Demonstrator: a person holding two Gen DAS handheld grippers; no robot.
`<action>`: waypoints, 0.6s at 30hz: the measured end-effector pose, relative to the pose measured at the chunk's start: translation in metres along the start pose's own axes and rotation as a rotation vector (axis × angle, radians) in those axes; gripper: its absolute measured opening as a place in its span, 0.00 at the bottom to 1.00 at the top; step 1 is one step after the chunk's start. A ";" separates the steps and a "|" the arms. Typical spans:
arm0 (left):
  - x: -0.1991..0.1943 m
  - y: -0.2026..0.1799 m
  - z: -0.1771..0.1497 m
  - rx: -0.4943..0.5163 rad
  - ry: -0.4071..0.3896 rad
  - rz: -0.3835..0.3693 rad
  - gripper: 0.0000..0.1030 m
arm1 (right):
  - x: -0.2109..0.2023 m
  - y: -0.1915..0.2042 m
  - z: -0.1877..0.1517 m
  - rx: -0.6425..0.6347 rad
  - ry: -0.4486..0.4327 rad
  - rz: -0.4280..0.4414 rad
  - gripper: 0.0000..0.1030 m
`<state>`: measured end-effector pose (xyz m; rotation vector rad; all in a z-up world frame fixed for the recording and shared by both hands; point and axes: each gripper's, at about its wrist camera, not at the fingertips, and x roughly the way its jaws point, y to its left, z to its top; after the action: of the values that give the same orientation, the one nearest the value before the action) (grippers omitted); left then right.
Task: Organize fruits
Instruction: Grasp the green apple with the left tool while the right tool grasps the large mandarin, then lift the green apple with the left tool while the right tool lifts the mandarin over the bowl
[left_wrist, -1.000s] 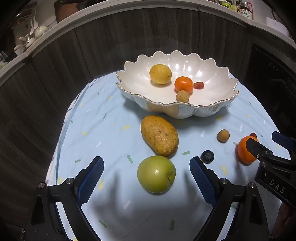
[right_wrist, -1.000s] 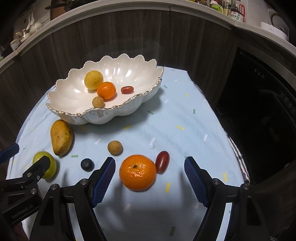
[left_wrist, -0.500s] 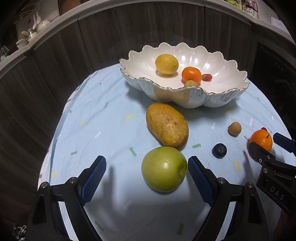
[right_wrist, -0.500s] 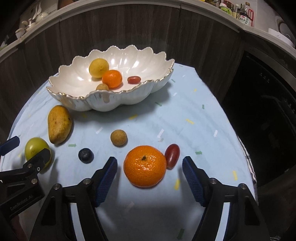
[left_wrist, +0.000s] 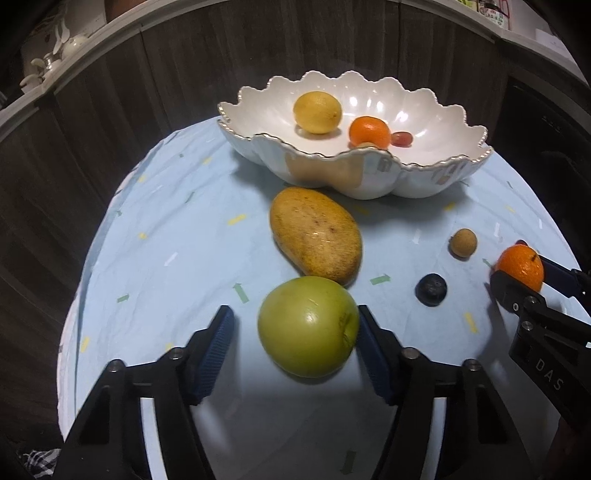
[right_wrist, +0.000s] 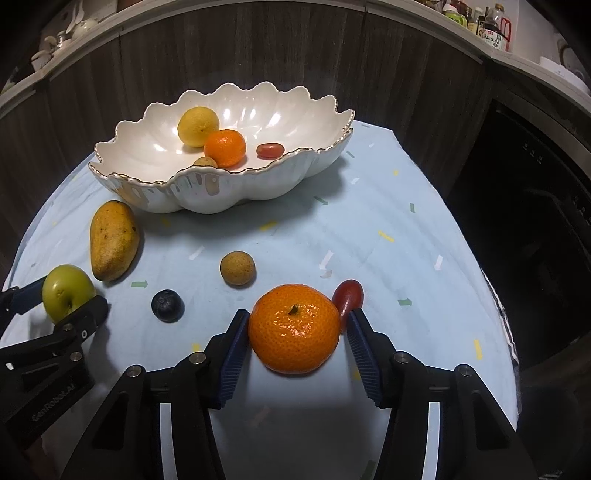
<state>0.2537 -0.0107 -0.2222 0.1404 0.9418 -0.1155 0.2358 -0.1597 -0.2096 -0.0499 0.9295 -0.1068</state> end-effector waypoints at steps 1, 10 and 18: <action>0.000 -0.002 0.000 0.005 0.001 -0.008 0.51 | -0.001 0.000 0.000 -0.001 -0.003 0.006 0.47; -0.003 -0.004 -0.001 0.016 -0.004 -0.009 0.47 | -0.002 0.000 0.001 0.002 0.000 0.020 0.45; -0.009 -0.006 0.001 0.019 -0.020 -0.008 0.47 | -0.011 -0.001 0.005 0.000 -0.031 0.025 0.45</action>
<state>0.2481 -0.0165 -0.2150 0.1527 0.9219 -0.1327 0.2331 -0.1594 -0.1984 -0.0399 0.8991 -0.0825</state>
